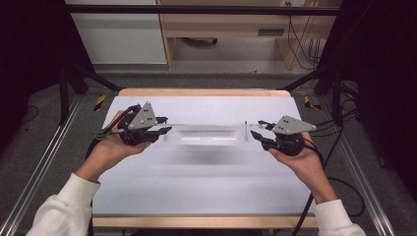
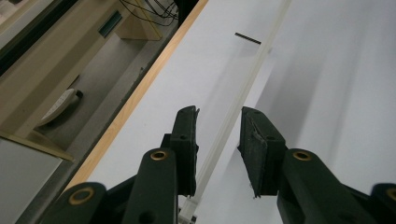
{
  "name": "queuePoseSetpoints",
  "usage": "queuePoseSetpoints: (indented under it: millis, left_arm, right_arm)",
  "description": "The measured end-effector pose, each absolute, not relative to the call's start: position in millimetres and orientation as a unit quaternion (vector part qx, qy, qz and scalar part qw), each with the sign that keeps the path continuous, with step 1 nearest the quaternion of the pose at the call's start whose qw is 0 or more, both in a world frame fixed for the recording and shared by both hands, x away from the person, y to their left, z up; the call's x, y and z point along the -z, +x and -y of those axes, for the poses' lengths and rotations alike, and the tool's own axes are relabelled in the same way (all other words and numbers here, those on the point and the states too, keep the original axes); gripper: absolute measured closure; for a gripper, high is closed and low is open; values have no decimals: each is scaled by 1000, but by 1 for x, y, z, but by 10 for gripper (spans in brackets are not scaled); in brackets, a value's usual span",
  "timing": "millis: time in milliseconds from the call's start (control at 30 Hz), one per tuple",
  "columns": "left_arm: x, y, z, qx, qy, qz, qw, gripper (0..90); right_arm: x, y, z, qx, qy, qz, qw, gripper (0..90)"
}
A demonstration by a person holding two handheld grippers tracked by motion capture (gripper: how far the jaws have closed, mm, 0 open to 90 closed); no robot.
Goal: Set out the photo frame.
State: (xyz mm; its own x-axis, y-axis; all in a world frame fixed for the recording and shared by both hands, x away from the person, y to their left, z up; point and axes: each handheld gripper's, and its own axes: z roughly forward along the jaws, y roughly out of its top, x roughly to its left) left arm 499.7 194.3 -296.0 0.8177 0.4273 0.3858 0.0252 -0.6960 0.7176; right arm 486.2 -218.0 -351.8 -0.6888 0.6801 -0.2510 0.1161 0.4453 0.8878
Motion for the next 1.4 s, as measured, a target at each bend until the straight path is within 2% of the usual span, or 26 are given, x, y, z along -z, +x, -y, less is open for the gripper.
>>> queuePoseSetpoints:
  millis: [533, 733, 767, 867, 900, 967, 1067, 1133, 1267, 1400]
  left_arm:
    - [288, 524, -195, -268, 870, -146, 388, 634]
    - [289, 526, -194, -270, 866, -155, 391, 609]
    - [289, 525, -194, -276, 862, -161, 394, 581]
    - [288, 523, -194, -276, 849, -175, 414, 410]
    - [287, 518, -197, -278, 827, -196, 448, 349]
    - [287, 513, -202, -277, 798, -218, 488, 282]
    - [287, 507, -208, -286, 775, -239, 510, 180]
    - [293, 498, -218, -302, 752, -269, 521, 145]
    - [310, 485, -232, -299, 746, -304, 511, 123]
    - [336, 478, -244, -295, 754, -314, 496, 112]
  right_arm:
    - [345, 507, 210, -480, 278, -769, 319, 574]
    - [342, 511, 211, -477, 284, -772, 310, 585]
    - [342, 511, 210, -473, 286, -773, 310, 584]
    - [341, 511, 210, -473, 289, -772, 311, 583]
    - [341, 512, 210, -474, 289, -772, 311, 583]
    - [342, 512, 210, -475, 290, -771, 311, 582]
    - [341, 513, 209, -473, 292, -771, 311, 579]
    - [340, 515, 209, -474, 295, -770, 309, 577]
    - [339, 521, 209, -478, 305, -765, 306, 568]
    - [338, 528, 209, -485, 316, -758, 300, 564]
